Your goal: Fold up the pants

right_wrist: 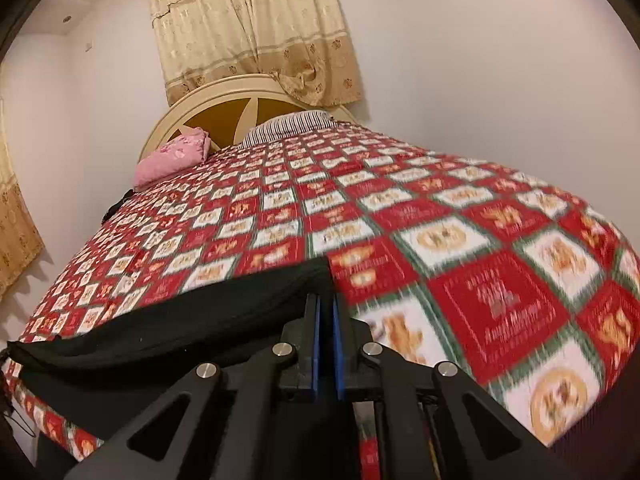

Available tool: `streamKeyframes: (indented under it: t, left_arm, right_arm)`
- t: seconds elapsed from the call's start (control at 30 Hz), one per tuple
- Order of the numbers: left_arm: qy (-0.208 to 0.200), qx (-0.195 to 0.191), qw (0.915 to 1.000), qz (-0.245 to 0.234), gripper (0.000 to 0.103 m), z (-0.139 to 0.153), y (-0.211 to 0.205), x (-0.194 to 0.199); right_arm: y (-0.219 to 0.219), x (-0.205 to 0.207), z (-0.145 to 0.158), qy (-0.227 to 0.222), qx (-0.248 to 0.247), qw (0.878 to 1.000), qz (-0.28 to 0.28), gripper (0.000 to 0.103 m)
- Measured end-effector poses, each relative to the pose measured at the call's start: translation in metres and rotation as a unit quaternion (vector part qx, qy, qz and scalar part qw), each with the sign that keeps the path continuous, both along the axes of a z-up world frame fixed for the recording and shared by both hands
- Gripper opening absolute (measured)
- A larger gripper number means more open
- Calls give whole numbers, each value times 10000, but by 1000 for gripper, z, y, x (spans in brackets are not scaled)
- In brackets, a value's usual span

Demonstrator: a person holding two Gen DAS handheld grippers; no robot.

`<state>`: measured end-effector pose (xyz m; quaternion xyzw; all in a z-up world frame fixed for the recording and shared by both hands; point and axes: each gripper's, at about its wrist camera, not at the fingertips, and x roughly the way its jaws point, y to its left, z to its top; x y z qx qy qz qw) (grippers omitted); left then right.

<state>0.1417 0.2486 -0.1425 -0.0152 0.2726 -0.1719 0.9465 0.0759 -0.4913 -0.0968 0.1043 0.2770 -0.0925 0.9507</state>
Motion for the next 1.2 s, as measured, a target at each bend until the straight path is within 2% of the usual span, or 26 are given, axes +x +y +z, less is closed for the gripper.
streamKeyframes:
  t: [0.17, 0.23, 0.4, 0.53, 0.67, 0.7, 0.73, 0.8, 0.87, 0.97, 1.1, 1.2]
  left_arm:
    - [127, 146, 9998, -13, 21, -15, 1, -10]
    - [167, 156, 9997, 62, 30, -19, 4, -11]
    - [165, 298, 9992, 199, 44, -23, 7, -18]
    - [214, 514, 9981, 279, 59, -21, 18, -29]
    - [304, 741, 9959, 415, 60, -19, 33, -42]
    - [332, 796, 9952, 464, 60, -18, 37, -46]
    - [347, 826, 9947, 494, 60, -19, 39, -47]
    - [394, 880, 9934, 616, 60, -19, 47, -51]
    - [427, 845, 9927, 748, 60, -19, 54, -50]
    - [466, 537, 9927, 973, 60, -18, 62, -48]
    - [472, 76, 9945, 929, 60, -12, 52, -38]
    - [634, -237, 9945, 794, 60, -8, 40, -22]
  right_arm:
    - [-7, -21, -15, 122, 108, 9998, -113, 5]
    - [-10, -29, -23, 202, 117, 9996, -187, 5]
    - [-20, -41, -32, 330, 134, 9985, -415, 6]
    - [-20, -55, -25, 305, 37, 9985, -457, 6]
    - [-11, -65, -9, 179, -99, 9988, -453, 7]
    - [-4, -64, -3, 169, -174, 9989, -394, 13]
    - [7, -62, 2, 173, -272, 9991, -282, 20]
    - [35, -55, 12, 161, -417, 9990, 89, 56]
    - [69, -43, 19, 148, -548, 9969, 551, 58]
    - [133, -20, 22, 361, -1164, 9869, 1057, 58]
    - [227, 7, 7, 648, -1615, 9622, 2095, 58]
    - [295, 16, -16, 889, -1961, 9313, 2939, 58]
